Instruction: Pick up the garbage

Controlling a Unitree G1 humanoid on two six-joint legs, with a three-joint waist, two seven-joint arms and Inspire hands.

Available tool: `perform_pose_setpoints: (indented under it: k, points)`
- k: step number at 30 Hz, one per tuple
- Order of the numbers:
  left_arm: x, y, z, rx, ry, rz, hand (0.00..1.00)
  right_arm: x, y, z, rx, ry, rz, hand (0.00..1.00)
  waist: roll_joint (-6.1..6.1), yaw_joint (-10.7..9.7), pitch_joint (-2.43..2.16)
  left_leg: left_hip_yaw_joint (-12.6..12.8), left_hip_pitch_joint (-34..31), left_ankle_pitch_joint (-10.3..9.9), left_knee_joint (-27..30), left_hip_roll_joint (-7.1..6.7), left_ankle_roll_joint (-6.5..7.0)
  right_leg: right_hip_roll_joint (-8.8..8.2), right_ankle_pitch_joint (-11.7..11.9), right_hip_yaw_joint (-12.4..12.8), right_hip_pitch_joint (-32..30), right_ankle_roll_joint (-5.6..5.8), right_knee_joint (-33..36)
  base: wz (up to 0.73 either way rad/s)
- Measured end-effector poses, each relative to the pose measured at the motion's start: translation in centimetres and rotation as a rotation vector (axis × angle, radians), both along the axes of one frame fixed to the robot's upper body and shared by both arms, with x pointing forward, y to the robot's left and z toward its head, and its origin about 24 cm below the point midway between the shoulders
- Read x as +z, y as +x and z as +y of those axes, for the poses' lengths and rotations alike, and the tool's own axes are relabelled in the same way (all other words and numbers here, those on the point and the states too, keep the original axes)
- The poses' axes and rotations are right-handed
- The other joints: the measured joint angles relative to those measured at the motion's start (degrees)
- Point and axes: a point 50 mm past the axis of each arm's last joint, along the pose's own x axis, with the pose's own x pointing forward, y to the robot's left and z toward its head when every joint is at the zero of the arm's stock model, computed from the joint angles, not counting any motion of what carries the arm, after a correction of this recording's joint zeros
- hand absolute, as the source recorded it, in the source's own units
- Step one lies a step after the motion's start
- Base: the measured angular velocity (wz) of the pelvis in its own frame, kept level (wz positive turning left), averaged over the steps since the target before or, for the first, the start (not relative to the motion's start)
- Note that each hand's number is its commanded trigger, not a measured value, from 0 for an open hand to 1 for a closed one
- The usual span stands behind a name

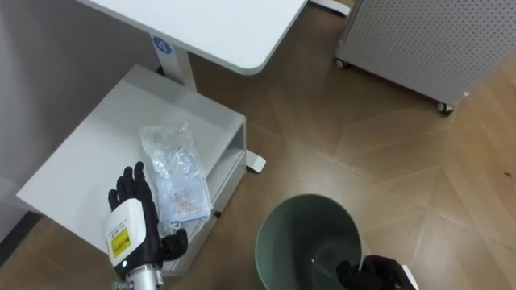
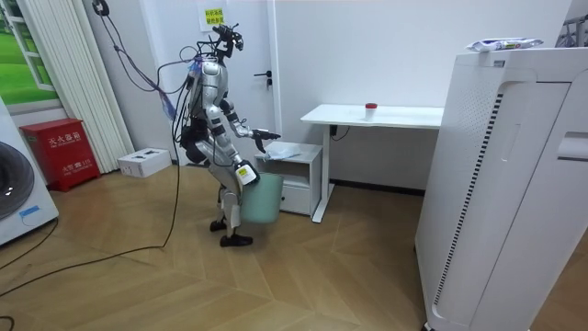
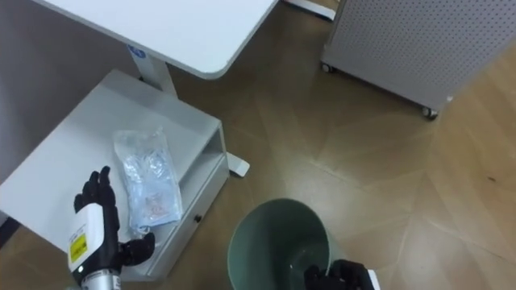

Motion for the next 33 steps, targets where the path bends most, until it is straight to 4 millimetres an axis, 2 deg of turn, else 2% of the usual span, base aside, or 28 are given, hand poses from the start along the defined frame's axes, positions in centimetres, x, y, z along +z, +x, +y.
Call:
perform_pose_setpoints:
  k: [9, 16, 22, 28, 29, 30, 31, 32, 33]
  points:
    - [0.7, 0.9, 0.4, -0.036, 0.096, 0.012, 0.0, 0.6, 1.0, 0.0, 0.015, 0.013, -0.002, 1.0, 0.4, -1.0, 0.23, 1.0, -2.9, -0.5, 2.0, 1.85, -0.63, 1.13, 0.6, -0.5, -2.6, -1.08, 0.5, -0.07]
    - [1.0, 1.7, 1.2, -0.073, 0.182, 0.082, 0.0, 1.1, 1.6, 0.3, 0.023, 0.059, -0.024, 1.0, 0.61, -2.0, 0.34, 1.9, -4.2, -0.2, 1.9, 2.07, -1.14, 1.37, 1.0, 0.2, -4.5, -1.78, 0.7, -0.06]
    - [0.4, 1.5, 1.3, -0.116, 0.204, 0.169, 0.0, 1.2, 2.0, 0.1, 0.023, 0.05, -0.009, 1.0, 0.55, -2.2, 0.34, 2.4, -4.3, 0.0, 1.2, 1.99, -1.28, 1.2, 0.9, 0.4, -5.0, -1.94, 0.6, -0.03]
    - [0.1, 1.4, 2.3, -0.126, 0.252, 0.227, 0.0, 1.5, 2.5, 0.3, 0.049, 0.067, -0.02, 1.0, -0.29, -2.9, 0.41, 2.7, -6.0, 0.1, 1.2, 1.98, -1.18, 1.16, 0.9, 0.6, -6.9, -1.97, 0.8, 0.0]
    - [0.1, 1.4, 2.4, -0.126, 0.254, 0.234, 0.21, 1.5, 2.5, 0.4, 0.053, 0.07, -0.021, 1.0, -0.35, -3.0, 0.4, 2.8, -6.3, 0.1, 1.2, 1.99, -1.17, 1.15, 0.9, 0.6, -7.3, -1.97, 0.8, 0.0]
    - [0.1, 1.4, 2.4, -0.125, 0.255, 0.235, 0.5, 1.5, 2.5, 0.4, 0.055, 0.071, -0.021, 1.0, -0.38, -3.1, 0.37, 2.8, -6.5, 0.1, 1.2, 1.99, -1.17, 1.15, 0.9, 0.6, -7.5, -1.97, 0.8, 0.0]
    - [0.2, 1.4, 2.4, -0.123, 0.257, 0.232, 0.58, 1.6, 2.6, 0.4, 0.056, 0.072, -0.023, 1.0, -0.42, -3.1, 0.35, 2.8, -6.9, 0.1, 1.2, 1.99, -1.17, 1.15, 0.9, 0.6, -7.8, -1.97, 0.8, 0.0]
    - [0.2, 1.5, 2.4, -0.122, 0.259, 0.229, 1.0, 1.7, 2.7, 0.4, 0.058, 0.072, -0.024, 1.0, -0.45, -3.2, 0.37, 2.8, -7.1, 0.1, 1.2, 2.0, -1.17, 1.14, 0.9, 0.5, -8.0, -1.97, 0.7, 0.0]
    - [0.3, 1.5, 2.4, -0.121, 0.261, 0.227, 1.0, 1.7, 2.8, 0.4, 0.058, 0.072, -0.021, 1.0, -0.46, -3.1, 0.37, 2.8, -7.2, 0.1, 1.3, 2.02, -1.16, 1.14, 0.9, 0.5, -8.0, -1.97, 0.7, 0.0]
